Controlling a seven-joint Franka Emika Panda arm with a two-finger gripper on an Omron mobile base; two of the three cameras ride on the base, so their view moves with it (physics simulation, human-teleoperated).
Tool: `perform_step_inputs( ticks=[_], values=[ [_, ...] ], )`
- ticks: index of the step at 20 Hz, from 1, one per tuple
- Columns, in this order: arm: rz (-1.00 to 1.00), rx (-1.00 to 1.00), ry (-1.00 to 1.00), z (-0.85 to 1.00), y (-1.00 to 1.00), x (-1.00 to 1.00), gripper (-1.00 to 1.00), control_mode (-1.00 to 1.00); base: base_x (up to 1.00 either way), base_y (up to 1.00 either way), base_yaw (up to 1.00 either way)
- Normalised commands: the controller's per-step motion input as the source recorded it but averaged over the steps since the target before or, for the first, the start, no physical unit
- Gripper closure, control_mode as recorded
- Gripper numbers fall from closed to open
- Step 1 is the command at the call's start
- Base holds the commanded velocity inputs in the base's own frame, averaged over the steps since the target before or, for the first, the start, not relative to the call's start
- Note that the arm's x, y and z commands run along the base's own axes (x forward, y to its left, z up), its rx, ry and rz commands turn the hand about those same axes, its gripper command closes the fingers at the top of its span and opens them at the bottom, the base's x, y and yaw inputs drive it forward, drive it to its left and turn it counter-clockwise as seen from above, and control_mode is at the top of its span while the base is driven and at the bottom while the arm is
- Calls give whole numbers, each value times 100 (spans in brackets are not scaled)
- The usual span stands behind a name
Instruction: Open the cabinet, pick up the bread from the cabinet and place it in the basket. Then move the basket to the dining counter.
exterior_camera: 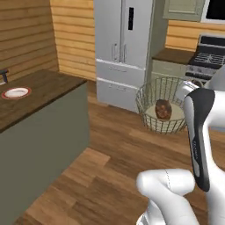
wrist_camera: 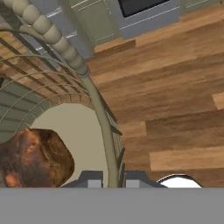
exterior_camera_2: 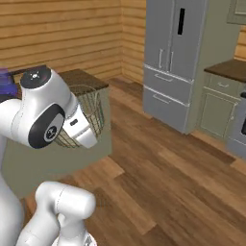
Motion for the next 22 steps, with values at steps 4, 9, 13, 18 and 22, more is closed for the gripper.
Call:
perform_step_inputs(
  ticks=[4,9,13,18,22],
  values=[
    [0,0,0,0,0,0,100,100,92,2,65],
    [0,0,0,0,0,0,100,100,100,-55,54],
    [0,0,0,0,0,0,100,100,100,-87,45],
    [0,0,0,0,0,0,100,100,100,-49,40],
    [0,0,0,0,0,0,100,100,100,-44,39]
  ],
)
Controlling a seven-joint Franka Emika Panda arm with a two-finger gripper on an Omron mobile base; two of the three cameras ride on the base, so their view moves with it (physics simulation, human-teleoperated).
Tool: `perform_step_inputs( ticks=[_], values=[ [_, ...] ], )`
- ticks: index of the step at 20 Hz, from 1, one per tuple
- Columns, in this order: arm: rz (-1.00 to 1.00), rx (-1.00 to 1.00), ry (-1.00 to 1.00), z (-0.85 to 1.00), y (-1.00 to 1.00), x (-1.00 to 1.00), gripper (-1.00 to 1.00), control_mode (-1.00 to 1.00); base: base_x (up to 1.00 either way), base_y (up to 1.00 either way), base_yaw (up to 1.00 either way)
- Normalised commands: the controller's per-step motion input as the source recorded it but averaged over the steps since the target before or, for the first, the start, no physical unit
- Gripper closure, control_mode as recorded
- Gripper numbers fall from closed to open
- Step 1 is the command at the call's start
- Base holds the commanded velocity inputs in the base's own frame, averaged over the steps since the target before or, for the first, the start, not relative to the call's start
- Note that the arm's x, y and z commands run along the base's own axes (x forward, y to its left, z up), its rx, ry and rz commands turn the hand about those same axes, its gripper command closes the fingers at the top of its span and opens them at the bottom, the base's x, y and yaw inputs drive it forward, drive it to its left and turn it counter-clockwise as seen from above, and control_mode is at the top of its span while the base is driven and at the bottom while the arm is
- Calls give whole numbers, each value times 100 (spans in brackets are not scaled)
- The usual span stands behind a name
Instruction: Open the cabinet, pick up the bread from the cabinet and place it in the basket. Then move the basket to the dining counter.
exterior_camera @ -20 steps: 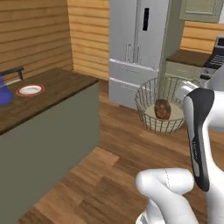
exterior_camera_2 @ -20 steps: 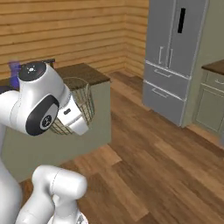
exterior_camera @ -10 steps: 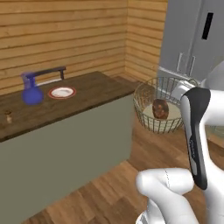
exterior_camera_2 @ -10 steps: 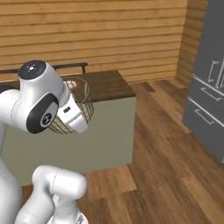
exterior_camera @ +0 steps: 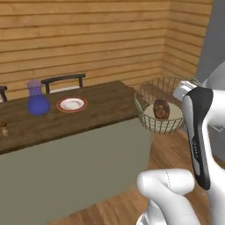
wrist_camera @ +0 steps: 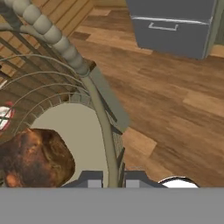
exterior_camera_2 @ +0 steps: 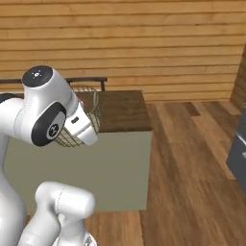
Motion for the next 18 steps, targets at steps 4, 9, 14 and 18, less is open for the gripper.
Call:
perform_step_inputs(
  ticks=[4,9,14,18],
  values=[
    [0,0,0,0,0,0,100,100,93,-32,36],
    [0,0,0,0,0,0,100,100,90,-11,31],
    [0,0,0,0,0,0,100,100,76,-10,25],
    [0,0,0,0,0,0,100,100,85,-23,11]
  ],
)
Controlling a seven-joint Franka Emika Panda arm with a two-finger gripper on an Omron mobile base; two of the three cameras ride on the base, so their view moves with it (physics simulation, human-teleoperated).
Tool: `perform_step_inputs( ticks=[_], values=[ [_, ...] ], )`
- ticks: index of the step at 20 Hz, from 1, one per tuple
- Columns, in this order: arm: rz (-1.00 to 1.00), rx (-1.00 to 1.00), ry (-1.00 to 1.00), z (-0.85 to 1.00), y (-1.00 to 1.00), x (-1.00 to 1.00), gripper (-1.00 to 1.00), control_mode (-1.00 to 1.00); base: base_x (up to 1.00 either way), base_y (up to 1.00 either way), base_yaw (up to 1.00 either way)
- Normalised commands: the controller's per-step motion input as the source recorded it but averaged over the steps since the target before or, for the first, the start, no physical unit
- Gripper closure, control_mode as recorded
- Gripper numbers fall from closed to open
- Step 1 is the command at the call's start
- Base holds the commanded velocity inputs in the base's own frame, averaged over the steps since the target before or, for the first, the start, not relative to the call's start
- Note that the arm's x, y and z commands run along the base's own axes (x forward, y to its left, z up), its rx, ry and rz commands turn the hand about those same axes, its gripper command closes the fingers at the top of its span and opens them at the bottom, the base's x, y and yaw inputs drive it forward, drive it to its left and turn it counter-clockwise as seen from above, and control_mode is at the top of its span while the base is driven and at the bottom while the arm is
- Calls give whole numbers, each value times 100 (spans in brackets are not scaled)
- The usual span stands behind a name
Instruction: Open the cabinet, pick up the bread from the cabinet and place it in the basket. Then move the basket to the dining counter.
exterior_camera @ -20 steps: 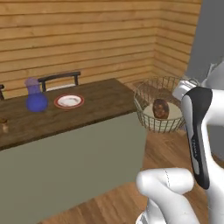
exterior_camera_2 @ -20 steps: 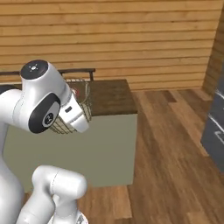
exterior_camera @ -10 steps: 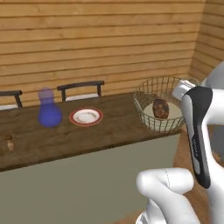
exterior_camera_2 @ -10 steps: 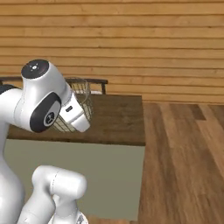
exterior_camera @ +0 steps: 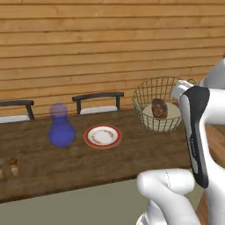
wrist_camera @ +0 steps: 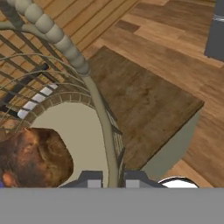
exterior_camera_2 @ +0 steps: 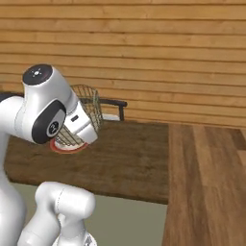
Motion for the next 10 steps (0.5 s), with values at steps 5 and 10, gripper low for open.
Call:
perform_step_inputs(
  ticks=[5,10],
  values=[
    [0,0,0,0,0,0,100,100,18,-83,15],
    [0,0,-4,0,-3,7,100,-100,2,-11,0]
  ],
)
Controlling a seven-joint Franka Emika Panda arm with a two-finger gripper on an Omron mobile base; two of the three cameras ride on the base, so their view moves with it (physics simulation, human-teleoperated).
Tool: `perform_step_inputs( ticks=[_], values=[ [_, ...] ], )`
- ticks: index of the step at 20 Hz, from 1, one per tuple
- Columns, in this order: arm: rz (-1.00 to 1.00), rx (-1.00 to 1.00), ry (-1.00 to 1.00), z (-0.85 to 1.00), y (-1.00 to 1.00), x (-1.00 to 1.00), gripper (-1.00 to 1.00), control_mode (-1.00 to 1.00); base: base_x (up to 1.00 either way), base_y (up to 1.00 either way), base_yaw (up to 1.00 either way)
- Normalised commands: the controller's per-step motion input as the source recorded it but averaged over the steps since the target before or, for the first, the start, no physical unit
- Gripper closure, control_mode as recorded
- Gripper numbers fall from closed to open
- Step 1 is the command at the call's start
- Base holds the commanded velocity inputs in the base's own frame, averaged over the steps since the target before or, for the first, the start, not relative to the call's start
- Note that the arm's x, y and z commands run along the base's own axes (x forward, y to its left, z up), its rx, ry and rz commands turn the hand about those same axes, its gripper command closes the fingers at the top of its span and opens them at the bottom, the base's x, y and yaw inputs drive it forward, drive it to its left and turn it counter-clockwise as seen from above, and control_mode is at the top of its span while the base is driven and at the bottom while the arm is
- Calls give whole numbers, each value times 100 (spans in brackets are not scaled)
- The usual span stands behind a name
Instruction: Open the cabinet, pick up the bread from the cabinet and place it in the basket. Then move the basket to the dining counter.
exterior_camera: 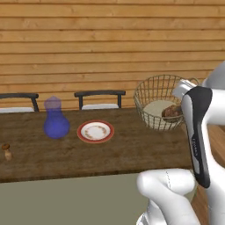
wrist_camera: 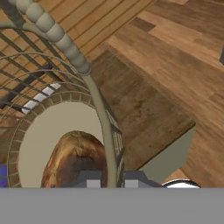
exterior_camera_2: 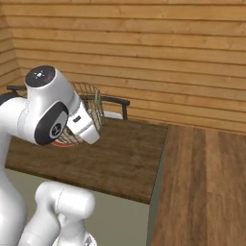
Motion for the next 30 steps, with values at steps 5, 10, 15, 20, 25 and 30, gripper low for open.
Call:
perform_step_inputs(
  ticks=[5,10,15,20,25,30],
  values=[
    [0,-1,-9,-28,10,17,100,-100,0,0,0],
    [5,-1,2,-64,-1,21,100,-100,0,0,0],
    [15,0,-5,-43,-9,41,100,-100,0,0,0],
    [14,0,-4,-36,-28,29,100,-100,0,0,0],
    [0,0,-1,-25,-20,35,100,-100,0,0,0],
    [0,0,0,-25,-9,27,100,-100,0,0,0]
  ],
)
